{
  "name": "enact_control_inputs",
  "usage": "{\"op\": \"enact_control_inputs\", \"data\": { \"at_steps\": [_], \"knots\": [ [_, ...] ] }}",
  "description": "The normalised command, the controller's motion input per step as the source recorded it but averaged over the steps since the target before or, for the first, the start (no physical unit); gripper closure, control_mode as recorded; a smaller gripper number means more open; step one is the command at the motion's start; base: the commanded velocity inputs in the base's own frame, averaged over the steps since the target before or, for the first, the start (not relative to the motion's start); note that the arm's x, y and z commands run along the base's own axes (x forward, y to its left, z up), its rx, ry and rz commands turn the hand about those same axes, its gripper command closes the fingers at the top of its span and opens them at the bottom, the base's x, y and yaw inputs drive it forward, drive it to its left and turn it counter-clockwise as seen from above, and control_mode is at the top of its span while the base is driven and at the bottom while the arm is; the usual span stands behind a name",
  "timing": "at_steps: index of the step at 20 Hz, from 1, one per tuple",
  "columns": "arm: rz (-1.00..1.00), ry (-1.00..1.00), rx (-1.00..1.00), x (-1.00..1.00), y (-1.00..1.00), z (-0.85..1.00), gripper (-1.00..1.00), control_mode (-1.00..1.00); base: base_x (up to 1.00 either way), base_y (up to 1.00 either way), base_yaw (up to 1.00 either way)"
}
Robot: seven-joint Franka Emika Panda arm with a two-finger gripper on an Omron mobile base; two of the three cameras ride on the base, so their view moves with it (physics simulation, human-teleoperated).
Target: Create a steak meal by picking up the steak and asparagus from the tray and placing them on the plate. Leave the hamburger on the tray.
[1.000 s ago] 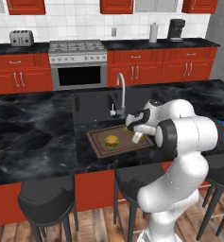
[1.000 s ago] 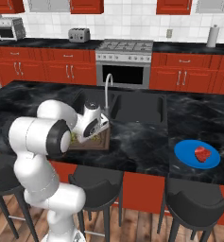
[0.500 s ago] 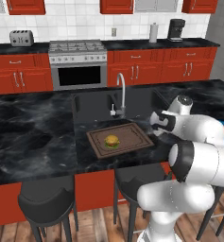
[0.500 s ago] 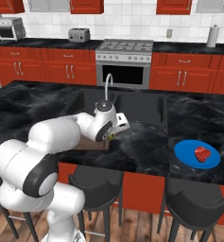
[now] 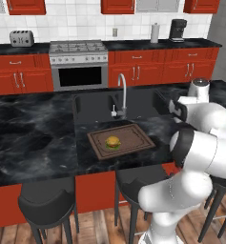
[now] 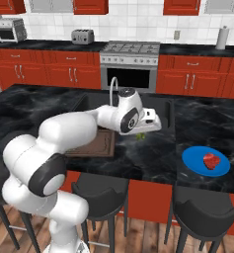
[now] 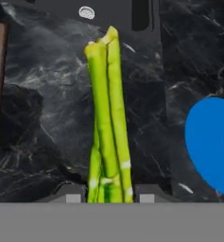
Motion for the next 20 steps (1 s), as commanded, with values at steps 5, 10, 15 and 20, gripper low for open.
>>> {"op": "enact_control_inputs", "data": {
  "at_steps": [5, 10, 15, 20],
  "knots": [
    [-0.35, 0.06, 0.01, 0.01, -1.0, -0.12, 1.0, -1.0, 0.0, 0.0, 0.0],
    [-0.3, 0.01, 0.0, 0.07, -0.94, -0.34, 1.0, -1.0, 0.0, 0.0, 0.0],
    [-0.22, 0.0, 0.02, 0.07, -0.84, -0.42, 1.0, -1.0, 0.0, 0.0, 0.0],
    [-0.09, -0.04, 0.06, 0.01, -0.64, -0.41, 1.0, -1.0, 0.0, 0.0, 0.0]
  ]
}}
